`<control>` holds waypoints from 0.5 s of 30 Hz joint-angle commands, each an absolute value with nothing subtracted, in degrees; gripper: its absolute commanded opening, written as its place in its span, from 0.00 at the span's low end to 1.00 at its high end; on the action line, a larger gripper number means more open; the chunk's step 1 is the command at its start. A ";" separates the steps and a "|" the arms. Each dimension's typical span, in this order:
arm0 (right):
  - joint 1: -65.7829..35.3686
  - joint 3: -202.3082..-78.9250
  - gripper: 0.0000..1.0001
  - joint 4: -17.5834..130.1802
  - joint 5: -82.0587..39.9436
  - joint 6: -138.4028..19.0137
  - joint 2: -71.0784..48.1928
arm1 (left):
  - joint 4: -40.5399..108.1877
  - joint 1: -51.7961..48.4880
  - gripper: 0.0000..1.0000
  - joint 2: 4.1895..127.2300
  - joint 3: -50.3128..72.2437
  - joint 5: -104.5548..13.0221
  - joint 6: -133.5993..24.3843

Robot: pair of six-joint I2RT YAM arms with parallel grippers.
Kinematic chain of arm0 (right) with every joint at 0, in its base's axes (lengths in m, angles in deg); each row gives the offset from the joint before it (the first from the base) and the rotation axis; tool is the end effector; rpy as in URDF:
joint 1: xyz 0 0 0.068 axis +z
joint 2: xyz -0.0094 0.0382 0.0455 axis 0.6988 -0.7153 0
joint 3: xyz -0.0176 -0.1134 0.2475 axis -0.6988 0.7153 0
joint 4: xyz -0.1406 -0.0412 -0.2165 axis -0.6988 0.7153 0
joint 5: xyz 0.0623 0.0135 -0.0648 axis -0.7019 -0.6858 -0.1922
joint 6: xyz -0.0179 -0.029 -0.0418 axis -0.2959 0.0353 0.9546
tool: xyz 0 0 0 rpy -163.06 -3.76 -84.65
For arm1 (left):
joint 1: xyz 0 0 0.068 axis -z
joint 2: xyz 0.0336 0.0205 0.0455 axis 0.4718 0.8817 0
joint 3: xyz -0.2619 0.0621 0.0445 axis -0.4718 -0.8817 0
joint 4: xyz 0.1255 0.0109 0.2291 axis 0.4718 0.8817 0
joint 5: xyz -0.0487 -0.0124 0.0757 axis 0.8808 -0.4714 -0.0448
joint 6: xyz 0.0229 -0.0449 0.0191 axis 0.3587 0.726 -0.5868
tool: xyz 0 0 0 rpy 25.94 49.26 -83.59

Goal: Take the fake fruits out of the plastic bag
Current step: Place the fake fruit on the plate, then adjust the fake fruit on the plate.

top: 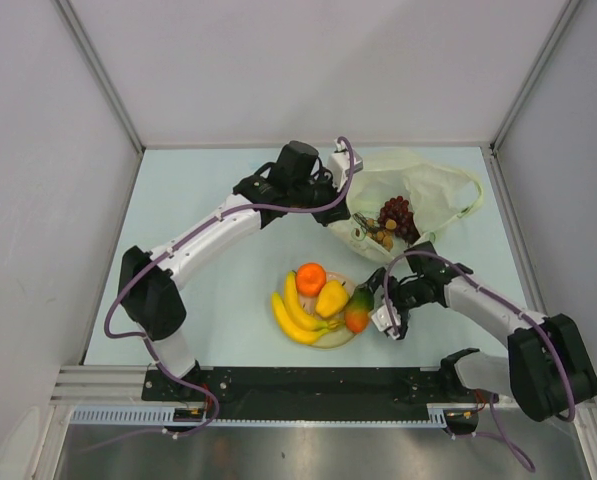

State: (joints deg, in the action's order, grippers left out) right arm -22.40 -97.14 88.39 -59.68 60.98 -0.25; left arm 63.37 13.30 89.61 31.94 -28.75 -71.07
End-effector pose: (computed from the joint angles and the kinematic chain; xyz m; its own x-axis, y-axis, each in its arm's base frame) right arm 0.1692 0.0959 0.1661 0.7952 -0.3614 -0.4870 -0.6039 -0.5447 -0.5819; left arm 0.2906 -0.2769 0.3486 -0.3396 0.4026 -0.8500 0.8973 0.4096 -0.1646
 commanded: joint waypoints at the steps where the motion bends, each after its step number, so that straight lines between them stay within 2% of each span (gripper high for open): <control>1: -26.57 -97.06 1.00 91.20 -65.62 90.74 4.24 | 61.50 13.68 0.00 89.36 33.63 -26.87 -70.49; 4: -30.61 -97.06 1.00 92.26 -71.06 83.99 8.98 | 61.50 13.60 0.00 89.62 33.81 -26.78 -70.41; 11: -32.29 -97.06 1.00 94.20 -66.51 59.12 19.97 | 61.24 13.68 0.00 90.15 34.24 -26.17 -70.23; 14: -28.96 -97.06 0.74 96.57 -63.61 52.87 21.12 | 61.15 13.68 0.00 90.50 34.86 -26.08 -69.97; 15: -27.82 -97.06 0.51 95.79 -62.82 50.16 20.95 | 61.15 13.68 0.00 90.59 35.03 -26.08 -69.79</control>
